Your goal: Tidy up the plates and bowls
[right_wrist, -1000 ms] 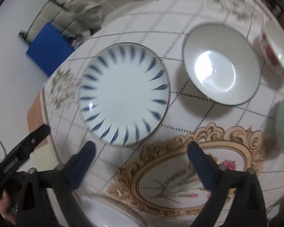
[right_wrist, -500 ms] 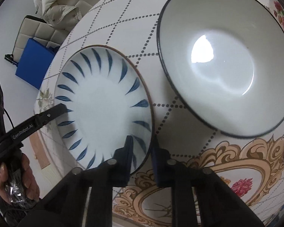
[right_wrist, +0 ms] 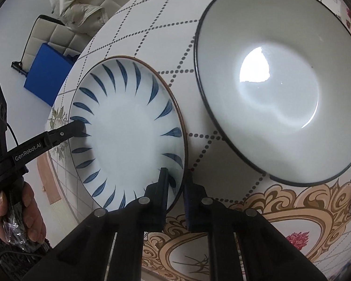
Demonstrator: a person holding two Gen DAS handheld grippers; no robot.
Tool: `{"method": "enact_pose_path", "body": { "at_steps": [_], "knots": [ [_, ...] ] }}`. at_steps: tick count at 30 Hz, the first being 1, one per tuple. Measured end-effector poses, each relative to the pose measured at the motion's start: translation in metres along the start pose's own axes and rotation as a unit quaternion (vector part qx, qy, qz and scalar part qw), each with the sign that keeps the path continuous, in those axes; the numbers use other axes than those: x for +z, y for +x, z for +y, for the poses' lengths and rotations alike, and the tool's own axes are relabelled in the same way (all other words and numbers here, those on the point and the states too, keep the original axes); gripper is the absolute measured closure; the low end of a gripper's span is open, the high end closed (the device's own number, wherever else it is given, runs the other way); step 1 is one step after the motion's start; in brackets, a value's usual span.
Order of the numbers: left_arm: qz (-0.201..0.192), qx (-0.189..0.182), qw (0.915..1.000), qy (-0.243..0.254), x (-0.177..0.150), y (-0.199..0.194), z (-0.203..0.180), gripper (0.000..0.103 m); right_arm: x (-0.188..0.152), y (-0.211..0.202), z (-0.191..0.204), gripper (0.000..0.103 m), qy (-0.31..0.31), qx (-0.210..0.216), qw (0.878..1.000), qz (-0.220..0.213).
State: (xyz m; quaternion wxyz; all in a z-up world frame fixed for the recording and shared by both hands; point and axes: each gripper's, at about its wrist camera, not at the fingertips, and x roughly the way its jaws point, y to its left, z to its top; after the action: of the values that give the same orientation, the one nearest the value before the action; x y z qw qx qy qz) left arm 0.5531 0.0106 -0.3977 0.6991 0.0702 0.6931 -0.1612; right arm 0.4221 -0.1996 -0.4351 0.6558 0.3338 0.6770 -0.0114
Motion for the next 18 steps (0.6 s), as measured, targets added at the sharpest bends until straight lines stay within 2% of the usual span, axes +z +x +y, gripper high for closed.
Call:
{"method": "enact_pose_path", "body": {
  "at_steps": [6,9,14,17,18],
  "knots": [
    [0.000,0.009,0.9999,-0.013,-0.029,-0.004,0.004,0.090,-0.016,0.005,0.004,0.091,-0.035,0.004,0.999,0.022],
    [0.003,0.008,0.9997,-0.022,-0.061,-0.006,0.011,0.092,-0.029,0.008,0.005,0.091,-0.057,0.007,0.997,0.042],
    [0.014,-0.014,0.9986,-0.049,-0.113,-0.002,0.022,0.092,-0.040,0.017,0.003,0.092,-0.093,0.011,0.993,0.066],
    [0.025,-0.041,0.9970,-0.061,-0.119,0.004,0.027,0.082,-0.033,0.022,-0.001,0.090,-0.090,0.034,0.992,0.078],
    [0.027,-0.045,0.9963,-0.068,-0.119,0.007,0.029,0.072,-0.029,0.027,0.002,0.089,-0.090,0.040,0.992,0.084]
  ]
}}
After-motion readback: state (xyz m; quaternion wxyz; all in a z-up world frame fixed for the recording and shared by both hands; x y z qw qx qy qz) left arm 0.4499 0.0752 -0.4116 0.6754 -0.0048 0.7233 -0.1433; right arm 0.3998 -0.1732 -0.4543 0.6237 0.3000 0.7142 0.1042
